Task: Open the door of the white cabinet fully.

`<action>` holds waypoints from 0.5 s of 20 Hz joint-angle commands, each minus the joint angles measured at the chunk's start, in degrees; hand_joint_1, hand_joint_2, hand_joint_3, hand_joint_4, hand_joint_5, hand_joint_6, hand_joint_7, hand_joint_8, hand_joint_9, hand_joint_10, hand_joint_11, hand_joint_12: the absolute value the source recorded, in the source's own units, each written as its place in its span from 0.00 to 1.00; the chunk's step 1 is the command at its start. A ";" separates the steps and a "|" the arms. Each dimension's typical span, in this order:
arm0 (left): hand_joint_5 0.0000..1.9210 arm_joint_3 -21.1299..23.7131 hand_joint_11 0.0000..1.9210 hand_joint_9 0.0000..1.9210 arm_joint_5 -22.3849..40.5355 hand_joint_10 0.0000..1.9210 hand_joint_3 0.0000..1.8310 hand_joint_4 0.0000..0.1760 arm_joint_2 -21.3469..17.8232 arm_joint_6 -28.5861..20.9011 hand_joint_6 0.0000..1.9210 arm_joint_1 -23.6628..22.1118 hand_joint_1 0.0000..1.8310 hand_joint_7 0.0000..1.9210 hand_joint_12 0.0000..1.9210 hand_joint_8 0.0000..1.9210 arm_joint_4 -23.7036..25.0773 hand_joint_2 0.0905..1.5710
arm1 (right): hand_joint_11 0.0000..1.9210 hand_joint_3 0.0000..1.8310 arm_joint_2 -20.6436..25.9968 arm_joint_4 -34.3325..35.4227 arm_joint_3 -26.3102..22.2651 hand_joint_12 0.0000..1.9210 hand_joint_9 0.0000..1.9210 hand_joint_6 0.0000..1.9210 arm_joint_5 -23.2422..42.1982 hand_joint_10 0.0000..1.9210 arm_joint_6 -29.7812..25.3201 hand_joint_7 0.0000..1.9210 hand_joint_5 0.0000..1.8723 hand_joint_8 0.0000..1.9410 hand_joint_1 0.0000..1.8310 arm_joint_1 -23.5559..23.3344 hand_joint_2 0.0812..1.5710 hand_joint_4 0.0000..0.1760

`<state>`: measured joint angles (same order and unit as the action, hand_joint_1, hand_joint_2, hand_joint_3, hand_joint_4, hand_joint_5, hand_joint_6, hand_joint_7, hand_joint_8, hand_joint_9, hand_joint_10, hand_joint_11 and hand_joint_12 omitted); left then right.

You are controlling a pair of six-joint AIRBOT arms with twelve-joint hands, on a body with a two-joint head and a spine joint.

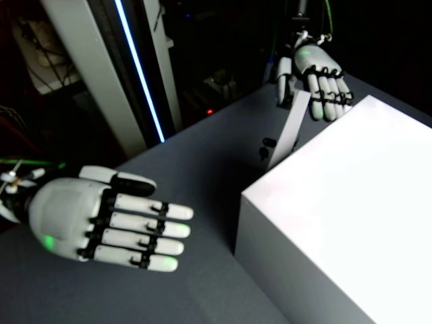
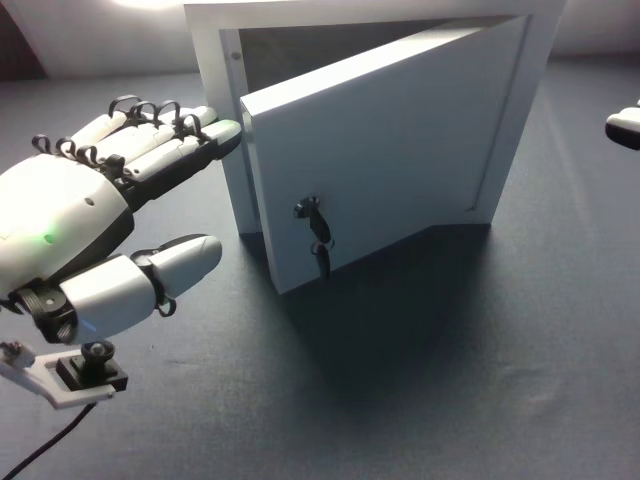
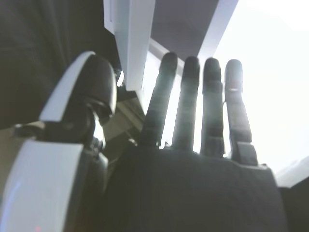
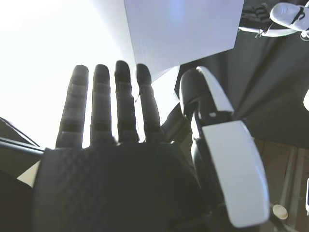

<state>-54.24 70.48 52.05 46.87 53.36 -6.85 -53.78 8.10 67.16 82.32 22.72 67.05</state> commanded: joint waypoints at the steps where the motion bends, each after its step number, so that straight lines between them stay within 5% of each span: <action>1: 0.10 -0.11 0.00 0.12 6.96 0.00 0.00 0.00 0.10 -0.18 0.00 -0.82 0.07 0.09 0.43 0.00 0.45 0.94 | 0.08 0.00 0.17 1.46 0.19 0.03 0.11 0.00 6.98 0.00 -0.65 0.15 0.16 0.00 0.27 -0.31 0.87 0.00; 3: 0.10 -0.07 0.00 0.14 6.84 0.01 0.00 0.00 0.44 -0.18 0.00 -1.41 0.09 0.12 0.51 0.01 1.04 0.94 | 0.08 0.00 0.17 1.46 0.20 0.03 0.11 0.00 6.98 0.00 -0.72 0.14 0.16 0.00 0.27 -0.31 0.87 0.00; 4: 0.11 -0.07 0.05 0.29 6.91 0.07 0.00 0.00 0.72 -0.18 0.00 -1.63 0.09 0.32 0.67 0.09 1.21 0.94 | 0.08 0.00 0.16 1.46 0.20 0.03 0.11 0.00 6.90 0.00 -0.79 0.14 0.16 0.00 0.27 -0.31 0.87 0.00; 5: 0.10 -0.10 0.04 0.29 6.95 0.06 0.00 0.00 1.03 -0.18 0.00 -1.90 0.09 0.31 0.71 0.06 1.45 0.95 | 0.08 0.00 0.12 1.46 0.20 0.03 0.11 0.00 6.85 0.00 -0.91 0.15 0.16 0.00 0.28 -0.31 0.87 0.00; 7: 0.08 -0.14 0.00 0.17 6.91 0.01 0.00 0.00 1.40 -0.18 0.00 -2.30 0.08 0.09 0.60 0.00 1.95 0.96 | 0.08 0.00 0.12 1.46 0.20 0.03 0.11 0.00 6.85 0.00 -1.01 0.15 0.16 0.00 0.28 -0.31 0.87 0.00; 9: 0.05 -0.04 0.00 0.06 6.74 0.00 0.00 0.00 1.50 -0.34 0.00 -2.54 0.07 0.02 0.36 0.00 2.65 0.95 | 0.08 0.00 0.12 1.47 0.21 0.02 0.10 0.00 6.85 0.00 -1.05 0.15 0.16 0.00 0.27 -0.31 0.87 0.00; 10: 0.06 0.00 0.00 0.10 6.57 0.01 0.00 0.00 1.52 -0.62 0.00 -2.55 0.05 0.07 0.45 0.01 2.94 0.95 | 0.08 0.00 0.12 1.48 0.22 0.02 0.10 0.00 6.85 0.00 -1.05 0.14 0.16 0.00 0.29 -0.31 0.87 0.00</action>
<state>-54.22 69.87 53.47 46.63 51.42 -4.73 -53.78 8.16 67.16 82.21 22.33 67.05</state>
